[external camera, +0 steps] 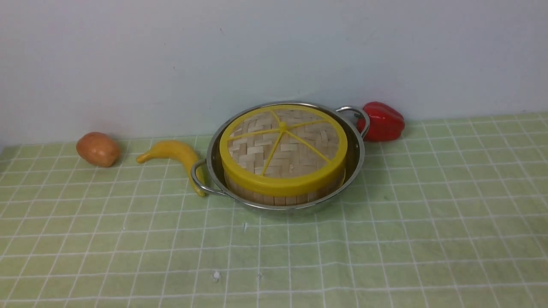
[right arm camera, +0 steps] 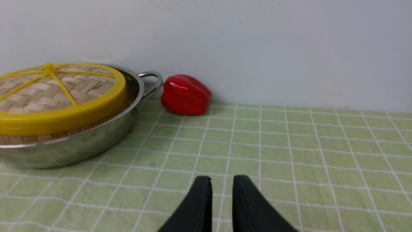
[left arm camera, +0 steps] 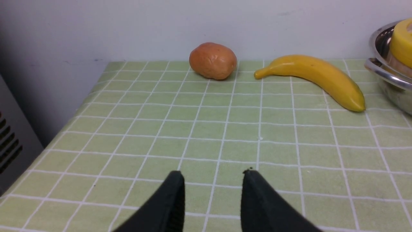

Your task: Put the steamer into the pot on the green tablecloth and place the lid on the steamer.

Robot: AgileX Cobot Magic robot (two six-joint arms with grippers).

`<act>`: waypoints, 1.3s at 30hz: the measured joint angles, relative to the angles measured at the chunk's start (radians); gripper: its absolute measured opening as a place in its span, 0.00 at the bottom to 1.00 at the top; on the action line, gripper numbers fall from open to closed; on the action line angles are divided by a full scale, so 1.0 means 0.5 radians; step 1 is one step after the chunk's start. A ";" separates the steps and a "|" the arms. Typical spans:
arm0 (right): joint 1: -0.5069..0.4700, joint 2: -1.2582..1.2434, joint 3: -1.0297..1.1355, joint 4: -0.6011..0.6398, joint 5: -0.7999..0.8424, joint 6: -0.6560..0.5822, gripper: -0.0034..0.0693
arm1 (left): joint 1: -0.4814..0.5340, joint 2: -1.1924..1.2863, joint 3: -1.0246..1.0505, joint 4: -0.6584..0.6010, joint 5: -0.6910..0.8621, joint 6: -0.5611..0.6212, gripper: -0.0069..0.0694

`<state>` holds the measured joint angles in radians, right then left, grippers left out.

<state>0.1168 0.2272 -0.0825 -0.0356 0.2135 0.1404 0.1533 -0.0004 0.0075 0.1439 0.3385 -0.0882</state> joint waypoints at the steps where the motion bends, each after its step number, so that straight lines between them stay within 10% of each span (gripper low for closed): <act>1: 0.000 -0.071 0.071 -0.018 -0.006 0.000 0.22 | 0.000 0.000 0.000 0.000 0.000 0.000 0.41; 39: 0.000 -0.444 0.179 -0.006 0.247 0.024 0.37 | 0.000 0.000 0.000 0.000 0.000 0.000 0.41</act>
